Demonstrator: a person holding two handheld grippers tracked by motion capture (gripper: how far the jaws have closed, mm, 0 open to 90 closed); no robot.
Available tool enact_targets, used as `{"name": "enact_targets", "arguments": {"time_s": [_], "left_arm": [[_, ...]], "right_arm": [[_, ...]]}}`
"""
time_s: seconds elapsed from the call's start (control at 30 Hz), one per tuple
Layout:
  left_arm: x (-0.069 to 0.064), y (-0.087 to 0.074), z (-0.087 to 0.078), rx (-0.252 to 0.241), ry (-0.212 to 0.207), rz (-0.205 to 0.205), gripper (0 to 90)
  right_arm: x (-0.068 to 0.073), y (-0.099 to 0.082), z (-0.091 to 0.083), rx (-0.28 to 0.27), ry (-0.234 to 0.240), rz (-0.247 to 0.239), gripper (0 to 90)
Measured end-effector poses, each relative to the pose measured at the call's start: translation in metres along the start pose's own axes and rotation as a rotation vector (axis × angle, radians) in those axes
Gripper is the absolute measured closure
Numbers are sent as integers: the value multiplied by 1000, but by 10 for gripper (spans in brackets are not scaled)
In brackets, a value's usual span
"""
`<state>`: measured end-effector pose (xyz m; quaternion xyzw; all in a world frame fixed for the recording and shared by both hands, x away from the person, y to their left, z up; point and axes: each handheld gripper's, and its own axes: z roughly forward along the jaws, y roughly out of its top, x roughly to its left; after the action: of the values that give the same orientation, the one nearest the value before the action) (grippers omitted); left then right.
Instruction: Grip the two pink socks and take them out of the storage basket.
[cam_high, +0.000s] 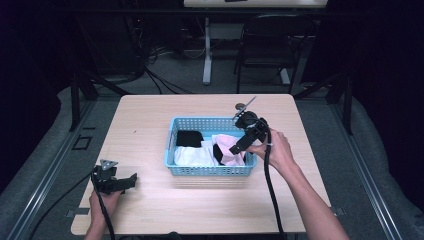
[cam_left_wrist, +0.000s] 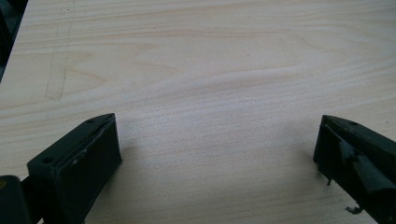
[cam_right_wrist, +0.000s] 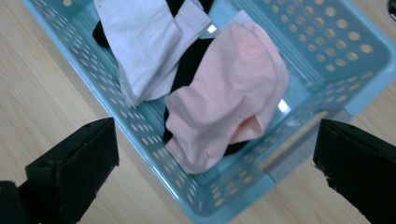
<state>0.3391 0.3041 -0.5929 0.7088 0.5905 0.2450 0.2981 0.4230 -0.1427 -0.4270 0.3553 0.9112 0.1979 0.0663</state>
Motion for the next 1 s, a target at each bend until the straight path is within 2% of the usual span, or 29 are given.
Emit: {"name": "enact_targets", "arguments": {"time_s": [0.03,0.07,0.17,0.27,0.4,0.43,0.47,0.5,0.53,0.57,0.6,0.67,0.7,0.73,0.77,0.83,0.87,0.9,1.0], "left_arm": [[0,0,0,0,0,0,6],[0,0,0,0,0,0,6],[0,0,0,0,-2,0,6],[0,0,0,2,-2,3,6],[0,0,0,2,-2,4,6],[0,0,0,2,-2,4,6],[0,0,0,2,-2,4,6],[0,0,0,2,-3,4,6],[0,0,0,2,-3,4,6],[1,0,0,3,-4,5,6],[1,0,0,3,-4,5,6],[1,0,0,3,-4,5,6],[0,0,0,0,-3,2,6],[0,0,0,0,-3,2,6],[0,0,0,0,-3,2,6],[0,0,0,0,-2,2,6],[0,0,0,0,-2,2,6],[0,0,0,0,-2,2,6],[0,0,0,0,-1,1,6]], "right_arm": [[2,6,10,7,13,0,0],[2,6,10,7,13,0,0],[1,11,32,43,41,-3,19],[1,13,47,70,44,-1,58],[0,14,56,81,52,2,122],[0,13,62,84,51,19,164],[0,13,62,84,51,19,164],[-1,14,68,112,37,22,209],[-1,14,68,112,37,22,209],[-1,13,72,128,28,39,297],[0,14,73,136,17,35,305],[1,14,77,137,-5,53,396],[1,14,78,147,-10,42,429],[1,14,78,147,-10,42,429],[2,14,80,150,-9,49,526],[3,13,82,148,-8,58,616],[3,13,82,148,-8,58,616],[3,13,84,154,-16,54,713],[4,12,83,150,-3,42,839]]}}
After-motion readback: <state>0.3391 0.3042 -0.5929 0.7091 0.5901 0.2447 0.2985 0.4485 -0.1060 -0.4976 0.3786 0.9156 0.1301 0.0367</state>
